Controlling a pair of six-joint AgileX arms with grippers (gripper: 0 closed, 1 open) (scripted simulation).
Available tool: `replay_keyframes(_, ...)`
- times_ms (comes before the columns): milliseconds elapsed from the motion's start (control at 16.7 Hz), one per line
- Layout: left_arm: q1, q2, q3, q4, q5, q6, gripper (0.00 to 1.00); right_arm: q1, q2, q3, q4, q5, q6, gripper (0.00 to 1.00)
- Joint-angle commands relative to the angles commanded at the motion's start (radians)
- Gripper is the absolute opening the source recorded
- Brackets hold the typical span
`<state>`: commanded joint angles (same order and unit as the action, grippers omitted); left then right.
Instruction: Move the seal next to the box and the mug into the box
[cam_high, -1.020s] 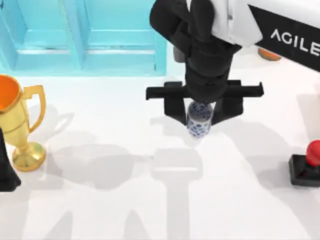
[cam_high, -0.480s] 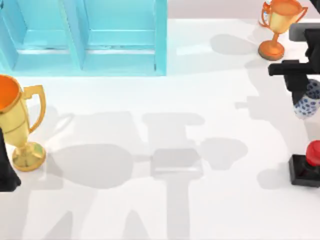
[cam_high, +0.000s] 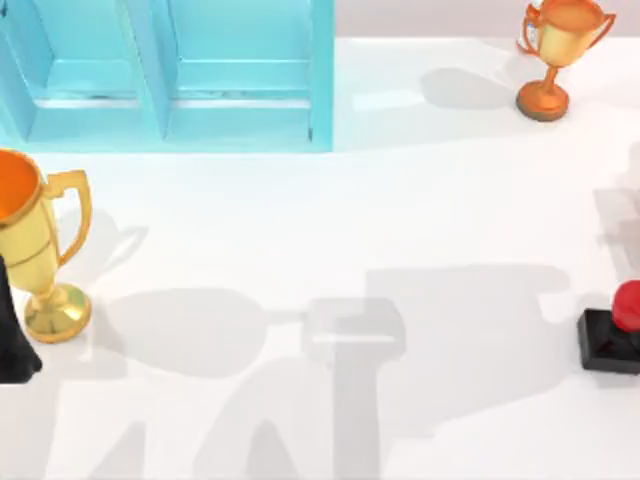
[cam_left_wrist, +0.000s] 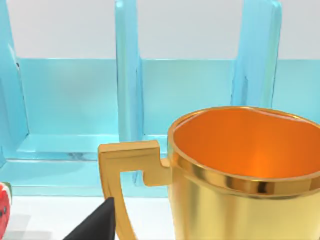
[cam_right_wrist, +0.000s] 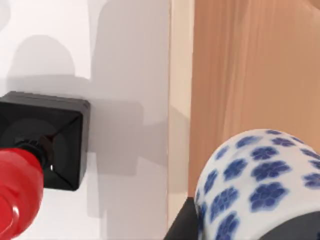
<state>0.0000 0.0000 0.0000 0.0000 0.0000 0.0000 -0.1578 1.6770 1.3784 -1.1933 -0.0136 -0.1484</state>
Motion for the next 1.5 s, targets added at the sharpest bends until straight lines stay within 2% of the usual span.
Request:
replay_keyframes(300, 0.000, 0.000, 0.000, 0.000, 0.000, 0.000, 1.00, -0.334, -0.139, -0.193, 0.030, -0.024, -0.334, 0.00)
replay_keyframes(540, 0.000, 0.000, 0.000, 0.000, 0.000, 0.000, 1.00, -0.484, -0.243, -0.312, 0.065, -0.044, -0.486, 0.00)
replay_keyframes(1020, 0.000, 0.000, 0.000, 0.000, 0.000, 0.000, 1.00, -0.490, -0.242, -0.333, 0.084, -0.045, -0.492, 0.00)
replay_keyframes(1500, 0.000, 0.000, 0.000, 0.000, 0.000, 0.000, 1.00, -0.480, -0.175, -0.504, 0.337, -0.046, -0.481, 0.00)
